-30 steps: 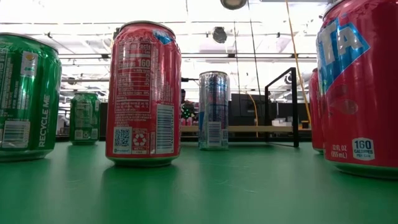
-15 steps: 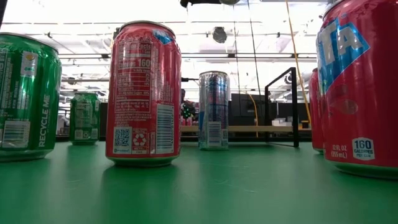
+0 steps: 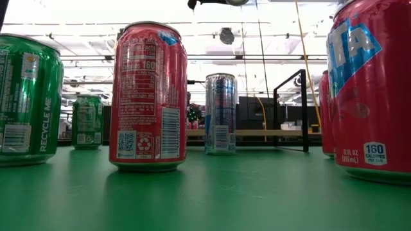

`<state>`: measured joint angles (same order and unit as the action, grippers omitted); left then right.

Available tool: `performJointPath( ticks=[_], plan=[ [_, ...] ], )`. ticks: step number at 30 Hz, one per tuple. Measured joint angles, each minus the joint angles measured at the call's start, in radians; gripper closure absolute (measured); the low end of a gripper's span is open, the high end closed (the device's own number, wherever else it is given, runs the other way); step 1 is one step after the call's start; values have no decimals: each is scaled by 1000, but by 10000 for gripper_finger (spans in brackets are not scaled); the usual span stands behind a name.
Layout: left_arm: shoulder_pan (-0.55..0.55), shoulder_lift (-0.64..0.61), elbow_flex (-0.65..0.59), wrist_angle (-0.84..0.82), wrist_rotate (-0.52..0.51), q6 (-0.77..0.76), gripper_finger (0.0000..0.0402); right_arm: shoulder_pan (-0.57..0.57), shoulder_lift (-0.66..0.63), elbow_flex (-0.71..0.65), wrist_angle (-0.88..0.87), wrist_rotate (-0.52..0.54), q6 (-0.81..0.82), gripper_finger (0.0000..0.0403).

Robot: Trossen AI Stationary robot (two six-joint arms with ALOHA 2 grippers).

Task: Place canned beverage on shelf
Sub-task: Put the red soda can on the shelf

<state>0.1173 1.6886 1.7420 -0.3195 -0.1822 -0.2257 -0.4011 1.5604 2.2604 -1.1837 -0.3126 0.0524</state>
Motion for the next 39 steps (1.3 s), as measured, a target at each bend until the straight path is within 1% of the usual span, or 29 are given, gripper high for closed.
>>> performJointPath(
  ticks=[2,5,8,13,18,24,26,39],
  plan=[
    [-1,0,0,-1,-7,4,124,0,0,1,-13,12,19,85],
    [-1,1,-2,-18,-66,10,125,0,-1,2,-17,25,64,59],
    [-6,3,-2,-16,-116,33,125,3,-1,2,-9,31,94,47],
    [-13,8,-2,-2,-138,57,127,5,-2,3,-8,30,74,49],
    [-19,35,-2,14,-145,126,127,11,0,2,-27,51,-46,49],
    [-20,54,-2,28,-141,135,127,11,22,2,-118,50,-119,49],
    [-20,54,-2,19,-142,135,127,10,28,2,-145,50,-128,49],
    [-19,61,-1,-2,-149,138,127,10,47,1,-146,48,-151,49]
  ],
)
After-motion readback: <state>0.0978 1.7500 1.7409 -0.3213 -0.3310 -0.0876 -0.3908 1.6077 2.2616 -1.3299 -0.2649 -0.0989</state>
